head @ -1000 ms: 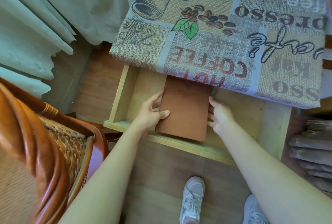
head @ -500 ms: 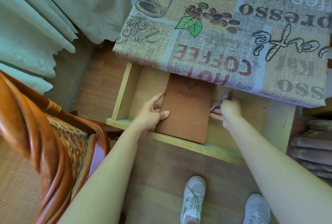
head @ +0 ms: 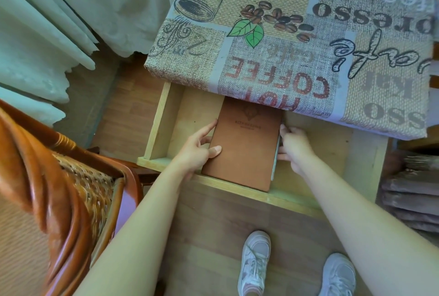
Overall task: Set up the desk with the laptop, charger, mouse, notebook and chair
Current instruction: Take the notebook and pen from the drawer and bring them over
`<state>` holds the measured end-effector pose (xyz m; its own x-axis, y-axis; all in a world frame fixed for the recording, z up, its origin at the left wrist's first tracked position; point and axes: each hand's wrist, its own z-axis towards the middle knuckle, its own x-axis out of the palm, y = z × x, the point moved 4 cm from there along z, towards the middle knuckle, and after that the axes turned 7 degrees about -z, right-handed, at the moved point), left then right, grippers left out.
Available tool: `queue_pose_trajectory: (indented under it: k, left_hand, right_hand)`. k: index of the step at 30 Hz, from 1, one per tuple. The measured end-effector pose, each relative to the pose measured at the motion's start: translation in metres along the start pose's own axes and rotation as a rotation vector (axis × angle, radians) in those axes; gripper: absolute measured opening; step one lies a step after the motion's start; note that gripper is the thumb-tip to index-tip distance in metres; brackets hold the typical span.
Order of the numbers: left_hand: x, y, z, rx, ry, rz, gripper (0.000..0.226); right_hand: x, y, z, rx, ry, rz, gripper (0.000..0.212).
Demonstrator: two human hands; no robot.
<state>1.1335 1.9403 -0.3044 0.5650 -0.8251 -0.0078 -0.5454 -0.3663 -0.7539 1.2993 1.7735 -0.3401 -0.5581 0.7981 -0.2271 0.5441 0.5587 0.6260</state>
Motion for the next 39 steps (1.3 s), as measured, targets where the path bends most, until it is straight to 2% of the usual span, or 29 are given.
queue_pose_trajectory:
  k: [4,9,12,17,29,35,39]
  left_hand:
    - [0.001,0.000,-0.001,0.036,-0.008,0.027,0.069]
    - [0.005,-0.002,-0.007,0.055,0.020,0.012,0.077]
    - [0.008,-0.002,-0.011,0.078,0.033,-0.007,0.083]
    - [0.013,-0.004,-0.021,0.139,0.018,0.007,0.083]
    - [0.025,0.012,-0.086,0.260,-0.080,0.100,0.081]
    - [0.049,0.021,-0.116,0.277,-0.152,-0.079,0.072]
    - [0.061,0.018,-0.128,0.262,-0.145,-0.240,0.070]
  right_hand:
    - [0.003,-0.012,-0.013,-0.047,-0.067,0.172,0.018]
    - [0.006,-0.019,-0.028,-0.181,-0.021,0.182,0.063]
    - [0.006,-0.017,-0.035,-0.232,-0.020,0.126,0.075]
    - [0.001,-0.014,-0.049,-0.277,-0.021,0.219,0.077]
    - [-0.022,-0.038,-0.106,-0.338,0.122,0.333,0.083]
    - [-0.045,-0.047,-0.135,-0.350,0.132,0.386,0.083]
    - [-0.064,-0.043,-0.150,-0.378,0.148,0.426,0.082]
